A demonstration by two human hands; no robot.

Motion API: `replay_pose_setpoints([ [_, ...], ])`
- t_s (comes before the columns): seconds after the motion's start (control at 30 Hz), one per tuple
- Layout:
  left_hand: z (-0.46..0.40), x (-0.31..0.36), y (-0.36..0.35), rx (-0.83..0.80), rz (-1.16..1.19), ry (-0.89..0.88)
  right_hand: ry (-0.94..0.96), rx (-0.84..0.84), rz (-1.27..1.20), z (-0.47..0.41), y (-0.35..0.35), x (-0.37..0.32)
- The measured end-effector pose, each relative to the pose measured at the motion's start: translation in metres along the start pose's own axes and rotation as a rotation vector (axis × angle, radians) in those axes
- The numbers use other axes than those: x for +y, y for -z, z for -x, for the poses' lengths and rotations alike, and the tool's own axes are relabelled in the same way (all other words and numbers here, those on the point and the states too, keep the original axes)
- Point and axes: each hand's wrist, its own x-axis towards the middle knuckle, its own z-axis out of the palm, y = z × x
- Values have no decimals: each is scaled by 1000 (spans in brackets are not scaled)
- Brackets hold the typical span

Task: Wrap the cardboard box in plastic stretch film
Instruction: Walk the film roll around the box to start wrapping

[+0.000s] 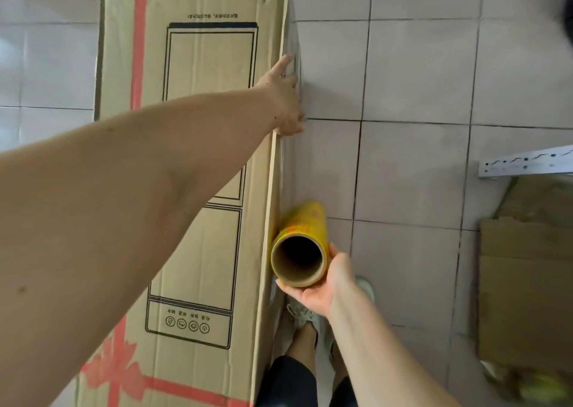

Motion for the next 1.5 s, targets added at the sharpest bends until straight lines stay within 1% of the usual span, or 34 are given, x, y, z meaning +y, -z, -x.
replay_pose_setpoints([
  [0.1, 8, 3, 2, -24, -24, 23, -37, -4, 10, 7, 5, 3],
  [0.17, 18, 16, 1, -11, -48, 14, -5, 50, 129, 14, 0, -3],
  [0.2, 24, 27, -3, -8, -71, -8, 56, 103, 246, 16, -6, -8],
  [0.3, 47, 66, -27, 42, -115, -111, 385, 306, 728, 16, -19, -27],
  [0.37, 64, 76, -40, 137, -53, -81, 509, 353, 986, 12, -24, -36],
  [0.43, 73, 78, -47, 203, 36, -2, 480, 357, 1114, 14, -30, -37],
  [0.53, 75, 84, -50, 231, 137, 73, 343, 306, 1174, 23, -45, -29],
  [0.63, 70, 87, -51, 258, 225, 86, 263, 218, 1081, 30, -45, -19],
  [0.73, 65, 87, -51, 244, 196, 88, 203, 167, 900, 28, -18, -8],
  [0.83, 64, 87, -49, 215, 127, 101, 160, 123, 559, 10, 26, 23],
  [0.9, 64, 86, -48, 196, 104, 109, 120, 40, 243, -3, 53, 53],
  [0.97, 64, 87, -46, 168, 103, 118, 45, -38, -1, -8, 74, 77],
  [1.03, 64, 87, -43, 121, 102, 131, -20, -60, -111, -8, 85, 90],
  [1.07, 66, 88, -41, 102, 80, 134, -37, -48, -113, -9, 89, 94],
  [1.17, 78, 99, -43, 96, -50, 135, 11, 63, 44, -8, 91, 92],
  [1.23, 90, 119, -52, 130, -75, 82, 132, 160, 198, -4, 84, 82],
  [1.27, 98, 133, -59, 147, -67, 50, 239, 206, 308, -3, 81, 75],
  [1.33, 117, 154, -74, 208, -13, 33, 440, 241, 561, -4, 74, 61],
  [1.37, 125, 159, -79, 247, 45, 48, 492, 252, 681, -5, 69, 54],
  [1.43, 135, 163, -85, 280, 195, 107, 508, 304, 887, -6, 61, 41],
  [1.5, 133, 167, -86, 283, 296, 134, 449, 355, 1072, -1, 48, 34],
])
